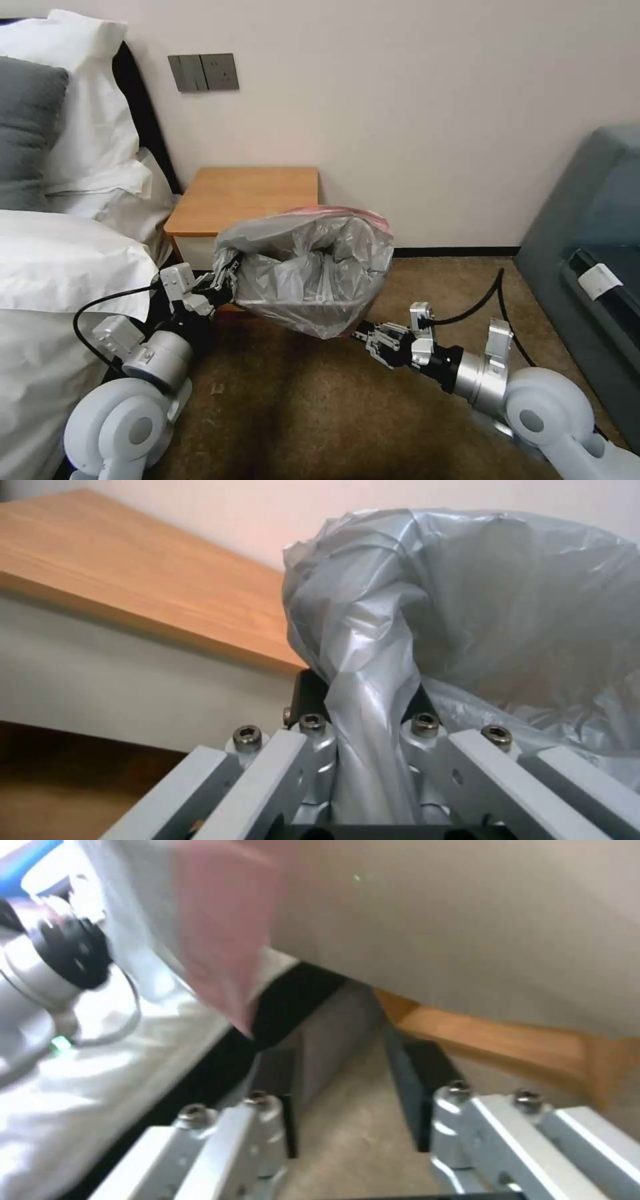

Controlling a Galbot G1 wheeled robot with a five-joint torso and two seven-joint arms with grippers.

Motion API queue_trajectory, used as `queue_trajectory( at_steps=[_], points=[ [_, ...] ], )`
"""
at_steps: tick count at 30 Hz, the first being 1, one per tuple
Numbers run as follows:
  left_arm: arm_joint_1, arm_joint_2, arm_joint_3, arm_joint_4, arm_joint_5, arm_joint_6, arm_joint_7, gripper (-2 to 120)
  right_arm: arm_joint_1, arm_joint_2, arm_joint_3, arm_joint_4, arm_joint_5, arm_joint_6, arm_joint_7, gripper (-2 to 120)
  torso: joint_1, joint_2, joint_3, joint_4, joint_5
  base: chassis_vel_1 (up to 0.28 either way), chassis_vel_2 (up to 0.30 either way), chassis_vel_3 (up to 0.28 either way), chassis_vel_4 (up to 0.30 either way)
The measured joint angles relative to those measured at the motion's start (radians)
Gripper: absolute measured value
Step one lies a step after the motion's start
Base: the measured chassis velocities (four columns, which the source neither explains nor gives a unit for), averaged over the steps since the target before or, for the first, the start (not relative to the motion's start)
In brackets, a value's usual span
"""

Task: Pick up the garbage bag from the table and place it over the trash can.

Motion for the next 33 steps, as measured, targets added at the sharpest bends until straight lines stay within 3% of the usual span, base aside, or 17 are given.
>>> queue_trajectory(
  at_steps=[9,15,17,26,29,33],
  points=[
    [-0.002,0.015,-0.007,0.027,0.055,-0.009,-0.004,7,-0.139,-0.014,0.162,0.078,-0.124,0.103,-0.034,69,0.000,0.000,0.000,0.0000,-0.0001,0.000,0.000,0.000,0.000],
    [-0.001,0.021,0.006,0.050,0.094,-0.020,0.006,7,-0.139,-0.023,0.296,0.168,-0.120,0.109,-0.024,89,0.000,0.000,0.000,-0.0001,-0.0001,0.000,0.000,0.000,0.000],
    [-0.001,0.020,0.022,0.059,0.115,-0.027,0.012,7,-0.083,-0.058,0.310,0.216,-0.061,0.092,0.050,97,0.000,0.000,0.000,0.0001,-0.0001,0.000,0.000,0.000,0.000],
    [0.004,0.014,0.030,0.068,0.142,-0.049,0.044,7,0.015,-0.102,0.275,0.217,0.171,0.052,0.209,100,0.000,0.000,0.000,0.0001,-0.0001,0.000,0.000,0.000,0.000],
    [0.010,0.010,0.035,0.063,0.144,-0.057,0.052,7,0.050,-0.079,0.265,0.182,0.413,0.032,0.308,100,0.000,0.000,0.000,0.0001,0.0000,0.000,0.000,0.000,0.000],
    [0.014,0.008,0.038,0.051,0.146,-0.057,0.053,7,0.068,-0.045,0.256,0.133,0.566,0.011,0.354,99,0.000,0.000,0.000,0.0002,0.0001,0.000,0.000,0.000,0.000]
  ],
)
